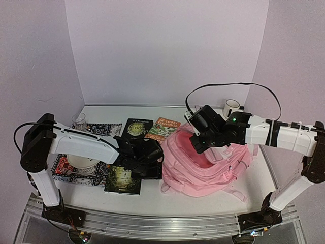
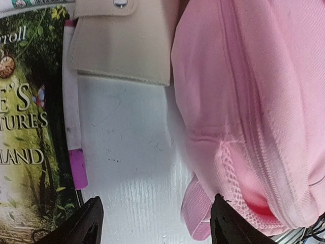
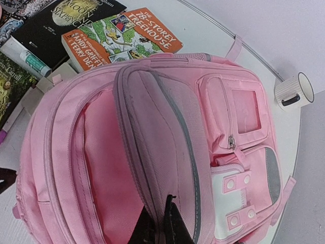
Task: Pack the student bag
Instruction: Pick up the pen at the center of the board.
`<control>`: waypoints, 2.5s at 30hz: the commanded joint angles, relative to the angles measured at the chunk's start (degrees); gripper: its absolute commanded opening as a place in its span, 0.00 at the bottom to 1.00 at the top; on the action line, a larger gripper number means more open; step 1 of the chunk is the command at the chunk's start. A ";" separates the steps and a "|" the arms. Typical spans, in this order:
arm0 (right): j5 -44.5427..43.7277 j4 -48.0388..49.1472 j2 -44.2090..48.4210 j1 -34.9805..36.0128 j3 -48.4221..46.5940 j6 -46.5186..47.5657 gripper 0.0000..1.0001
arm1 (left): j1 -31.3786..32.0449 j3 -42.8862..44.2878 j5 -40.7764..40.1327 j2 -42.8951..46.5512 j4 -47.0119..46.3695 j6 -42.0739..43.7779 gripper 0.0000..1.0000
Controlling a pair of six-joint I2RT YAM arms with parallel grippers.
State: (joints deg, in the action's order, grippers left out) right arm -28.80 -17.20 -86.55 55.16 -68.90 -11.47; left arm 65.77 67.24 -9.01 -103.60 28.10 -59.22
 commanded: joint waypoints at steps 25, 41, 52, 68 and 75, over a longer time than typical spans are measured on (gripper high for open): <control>-3.62 2.18 3.57 -0.59 -0.53 -1.01 0.00 | 0.85 7.08 -11.78 -12.82 2.80 -3.97 0.83; -4.65 2.18 3.21 -1.23 -0.62 -0.93 0.00 | -4.50 15.09 -16.87 -12.18 2.66 6.07 0.86; -3.82 2.18 2.72 -1.33 -1.02 -0.75 0.00 | -9.14 14.22 -12.28 -6.02 2.48 10.27 0.72; -2.66 2.18 2.34 -1.33 -1.09 -1.10 0.00 | -16.27 18.52 -7.16 -14.24 3.45 16.93 0.36; -1.93 2.18 1.79 -1.29 -1.66 -1.19 0.00 | -17.81 21.37 -5.67 -17.94 3.65 17.98 0.21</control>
State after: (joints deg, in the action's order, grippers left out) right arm -29.47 -17.12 -86.24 53.91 -68.84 -11.84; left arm 49.27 85.02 -15.88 -120.00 31.51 -42.73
